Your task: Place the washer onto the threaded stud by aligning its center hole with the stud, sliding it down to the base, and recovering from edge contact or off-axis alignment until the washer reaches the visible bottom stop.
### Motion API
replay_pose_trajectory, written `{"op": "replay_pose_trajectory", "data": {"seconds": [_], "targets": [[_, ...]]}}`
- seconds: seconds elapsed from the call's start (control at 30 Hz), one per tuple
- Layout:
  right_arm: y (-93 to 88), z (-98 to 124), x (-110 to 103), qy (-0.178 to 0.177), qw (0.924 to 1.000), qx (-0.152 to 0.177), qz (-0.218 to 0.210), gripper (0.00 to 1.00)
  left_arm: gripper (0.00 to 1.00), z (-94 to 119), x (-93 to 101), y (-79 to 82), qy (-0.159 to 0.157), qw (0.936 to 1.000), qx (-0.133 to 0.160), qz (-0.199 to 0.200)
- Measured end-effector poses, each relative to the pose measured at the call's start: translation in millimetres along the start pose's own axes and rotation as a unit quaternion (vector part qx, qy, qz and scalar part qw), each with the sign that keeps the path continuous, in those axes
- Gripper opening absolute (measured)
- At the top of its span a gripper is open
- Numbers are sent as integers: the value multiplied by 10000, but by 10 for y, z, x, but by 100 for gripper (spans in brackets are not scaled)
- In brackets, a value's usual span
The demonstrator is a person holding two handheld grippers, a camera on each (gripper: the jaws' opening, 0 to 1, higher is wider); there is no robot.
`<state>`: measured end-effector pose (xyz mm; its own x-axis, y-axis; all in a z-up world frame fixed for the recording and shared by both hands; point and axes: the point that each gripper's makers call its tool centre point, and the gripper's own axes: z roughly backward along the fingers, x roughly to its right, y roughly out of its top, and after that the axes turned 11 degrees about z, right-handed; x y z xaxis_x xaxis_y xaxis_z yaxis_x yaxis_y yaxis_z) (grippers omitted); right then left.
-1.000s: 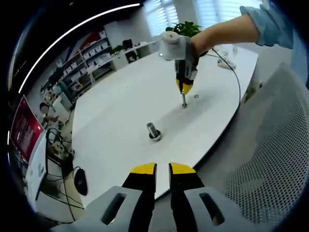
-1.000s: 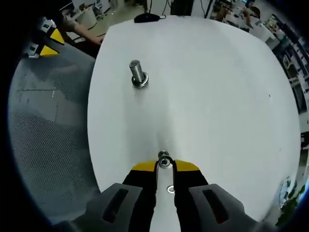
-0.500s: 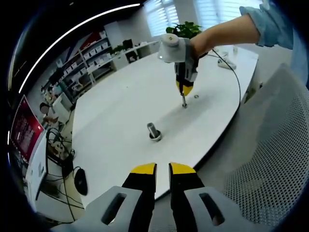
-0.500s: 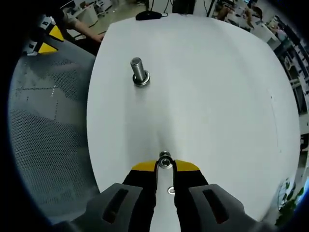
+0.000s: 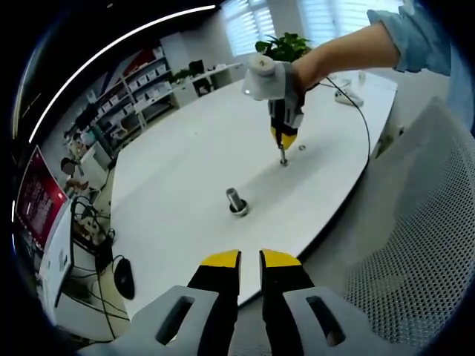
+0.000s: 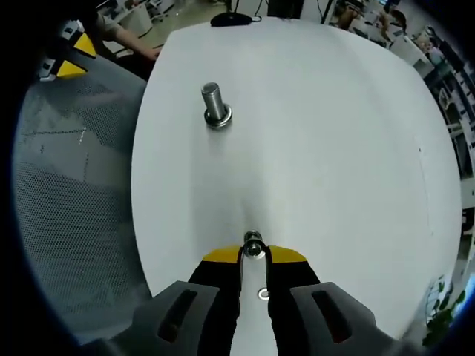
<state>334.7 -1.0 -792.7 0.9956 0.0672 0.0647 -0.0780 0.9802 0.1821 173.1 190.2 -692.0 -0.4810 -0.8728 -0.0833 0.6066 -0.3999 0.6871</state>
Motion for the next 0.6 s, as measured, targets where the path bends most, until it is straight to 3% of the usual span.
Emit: {"op": "replay_pose_trajectory", "data": {"seconds": [0.6], "targets": [[-24,-146,10,49,9999,-101,-5,13,7,-9,-12,-13,1,10000,-33,17]]}}
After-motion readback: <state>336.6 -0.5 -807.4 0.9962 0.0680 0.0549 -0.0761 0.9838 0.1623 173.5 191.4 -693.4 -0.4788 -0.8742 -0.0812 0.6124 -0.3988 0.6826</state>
